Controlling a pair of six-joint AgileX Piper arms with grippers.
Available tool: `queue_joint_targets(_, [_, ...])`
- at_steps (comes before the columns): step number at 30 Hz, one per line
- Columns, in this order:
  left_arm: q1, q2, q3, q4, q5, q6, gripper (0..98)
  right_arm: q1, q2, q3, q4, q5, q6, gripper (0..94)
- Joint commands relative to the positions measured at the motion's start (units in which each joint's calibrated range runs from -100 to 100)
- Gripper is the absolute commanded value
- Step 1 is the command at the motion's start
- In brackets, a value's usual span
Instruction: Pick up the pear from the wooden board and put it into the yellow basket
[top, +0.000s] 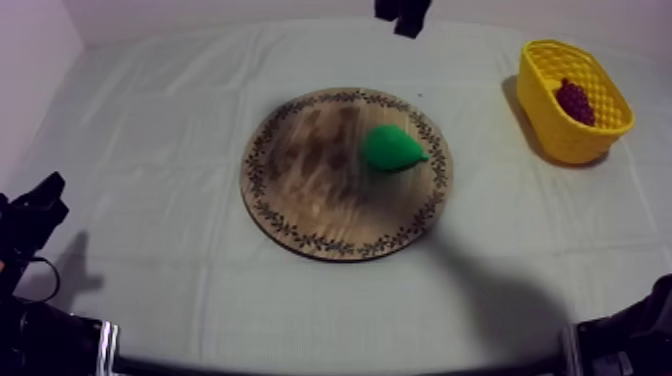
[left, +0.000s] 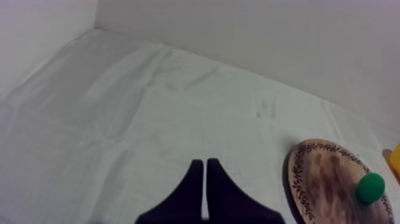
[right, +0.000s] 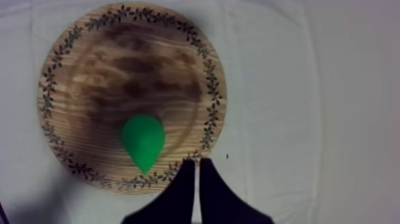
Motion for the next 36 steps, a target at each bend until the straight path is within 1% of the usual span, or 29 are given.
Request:
queue_joint_targets(1, [0.0,0.0,0.0,-0.02,0.0,0.0,0.1,-0.1,3.0,1.7,0.9,0.7,0.5,0.6])
queue_joint_targets(7, [0.0,0.0,0.0,-0.02,0.0,0.0,0.1,0.0,5.4,6.6,2.6,1.1,2.5,1.1])
queue_joint_targets(10, [0.0,0.0,0.0,-0.02,0.0,0.0,0.1,0.1,5.7,8.5,2.7,1.2,3.6,2.5])
queue_joint_targets(12, [0.0,0.0,0.0,-0.02,0.0,0.0,0.1,0.3,5.8,9.2,2.4,1.2,4.1,5.8])
queue_joint_targets(15, [0.0,0.0,0.0,-0.02,0.0,0.0,0.1,0.6,5.7,9.5,1.6,1.2,4.3,14.1])
queue_joint_targets(17, [0.0,0.0,0.0,-0.02,0.0,0.0,0.1,0.7,5.4,9.8,1.1,1.2,4.1,22.6])
queue_joint_targets(20, [0.0,0.0,0.0,-0.02,0.0,0.0,0.1,0.9,4.9,10.9,0.9,1.2,3.3,37.6])
queue_joint_targets(23, [0.0,0.0,0.0,-0.02,0.0,0.0,0.1,0.9,4.4,12.0,1.2,1.2,3.2,55.8])
queue_joint_targets(26, [0.0,0.0,0.0,-0.02,0.0,0.0,0.1,0.7,3.8,12.5,1.5,1.2,3.4,67.9])
queue_joint_targets(28, [0.0,0.0,0.0,-0.02,0.0,0.0,0.1,0.5,3.5,12.8,1.7,1.2,3.3,72.6])
queue_joint_targets(30, [0.0,0.0,0.0,-0.02,0.0,0.0,0.1,0.3,3.4,12.8,1.7,1.2,3.2,75.1])
queue_joint_targets(36, [0.0,0.0,0.0,-0.02,0.0,0.0,0.1,0.2,3.6,13.3,0.5,1.1,2.7,77.5])
